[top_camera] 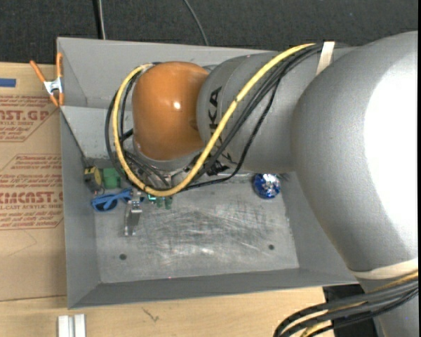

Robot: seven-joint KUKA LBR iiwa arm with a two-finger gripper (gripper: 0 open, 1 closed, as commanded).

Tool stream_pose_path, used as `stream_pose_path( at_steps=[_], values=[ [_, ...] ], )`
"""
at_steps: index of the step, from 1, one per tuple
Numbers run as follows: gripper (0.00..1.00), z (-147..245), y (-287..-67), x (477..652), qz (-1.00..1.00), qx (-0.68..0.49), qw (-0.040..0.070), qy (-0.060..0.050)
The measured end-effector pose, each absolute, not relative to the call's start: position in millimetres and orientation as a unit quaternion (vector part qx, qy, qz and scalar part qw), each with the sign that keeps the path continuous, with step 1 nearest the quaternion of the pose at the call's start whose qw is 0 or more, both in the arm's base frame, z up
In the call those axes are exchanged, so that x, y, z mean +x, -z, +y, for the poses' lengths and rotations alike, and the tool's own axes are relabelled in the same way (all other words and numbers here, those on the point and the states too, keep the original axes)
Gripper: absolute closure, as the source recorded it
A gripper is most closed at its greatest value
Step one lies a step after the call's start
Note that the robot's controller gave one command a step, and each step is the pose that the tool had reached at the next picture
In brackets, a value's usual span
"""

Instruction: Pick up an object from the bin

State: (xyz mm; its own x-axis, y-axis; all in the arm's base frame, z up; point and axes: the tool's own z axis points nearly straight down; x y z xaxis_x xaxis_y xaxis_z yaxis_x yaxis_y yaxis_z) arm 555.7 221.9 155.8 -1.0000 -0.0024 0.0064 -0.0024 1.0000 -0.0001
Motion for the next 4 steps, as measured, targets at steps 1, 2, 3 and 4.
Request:
stream_pose_path(
  at_steps=[1, 2, 3, 4],
  values=[
    [0.0, 248, -102, 568.1, -0.997, 0.074, 0.001, 0.0],
    [0.0, 226, -100, 580.0, -0.994, 0.11, -0.001, 0.0],
    [0.0, 240, -100, 570.1, -0.995, 0.104, 0.0, 0.001],
    [0.0, 240, -75, 569.0, -0.994, 0.109, -0.009, 0.003]
  ],
)
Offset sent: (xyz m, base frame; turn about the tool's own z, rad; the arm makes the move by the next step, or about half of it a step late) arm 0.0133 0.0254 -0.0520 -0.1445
